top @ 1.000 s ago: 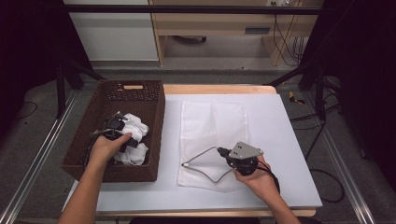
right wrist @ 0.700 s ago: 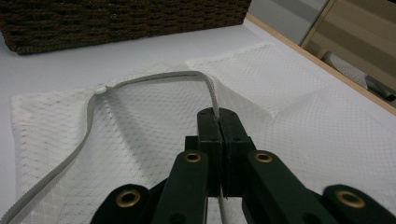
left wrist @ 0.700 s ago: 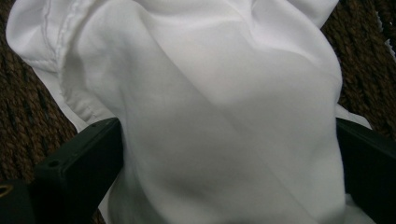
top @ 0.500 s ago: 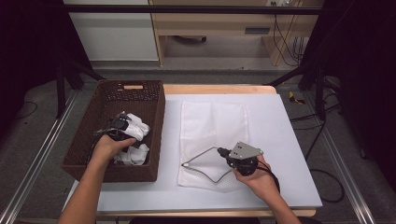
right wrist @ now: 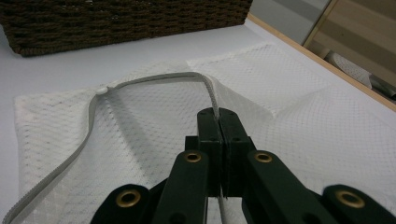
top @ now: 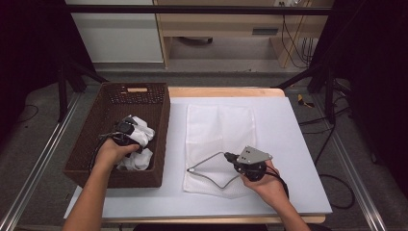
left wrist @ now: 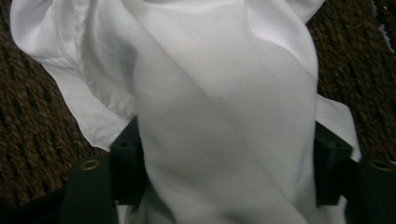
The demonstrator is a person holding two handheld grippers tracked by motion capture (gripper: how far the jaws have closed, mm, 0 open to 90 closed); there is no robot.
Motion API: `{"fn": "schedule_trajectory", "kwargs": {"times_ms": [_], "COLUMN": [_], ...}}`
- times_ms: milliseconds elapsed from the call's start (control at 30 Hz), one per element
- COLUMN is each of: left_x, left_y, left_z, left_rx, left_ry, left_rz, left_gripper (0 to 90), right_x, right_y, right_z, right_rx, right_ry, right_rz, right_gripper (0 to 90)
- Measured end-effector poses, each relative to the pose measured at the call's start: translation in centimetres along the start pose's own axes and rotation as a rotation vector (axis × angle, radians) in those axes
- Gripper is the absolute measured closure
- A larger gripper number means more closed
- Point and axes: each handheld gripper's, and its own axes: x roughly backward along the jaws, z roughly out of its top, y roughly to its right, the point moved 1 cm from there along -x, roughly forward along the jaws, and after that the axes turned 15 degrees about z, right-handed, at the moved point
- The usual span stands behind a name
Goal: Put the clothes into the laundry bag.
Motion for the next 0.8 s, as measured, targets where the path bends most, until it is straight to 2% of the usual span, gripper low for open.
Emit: {"fn": "schedule_trajectory", "kwargs": {"times_ms": [200, 400, 600, 800], "left_x": [0.5, 0.9, 1.7, 2.1], "left_y": [0.5, 0.7, 0.3, -0.1], "left_z": [-0.2, -0.2, -0.6, -0.7], "left_rx": [-0.047, -0.087, -0.098, -0.094], "left_ry": [0.015, 0.022, 0.051, 0.079], "left_rz": [0.024, 0.051, 0.061, 0.056], "left_gripper": [45.1, 52.9, 65.5, 68.8], "right_x": [0.1, 0.1, 0.1, 0.1], "right_y": [0.1, 0.0, -0.1, 0.0], "right_z": [0.0, 0.0, 0.0, 0.0], "right_rx": [-0.004, -0.004, 0.001, 0.002], "right_ry": [0.007, 0.011, 0.008, 0.010], "right_rz": [0.005, 0.006, 0.005, 0.007], "right_gripper": [89.6, 89.6, 89.7, 89.6]}}
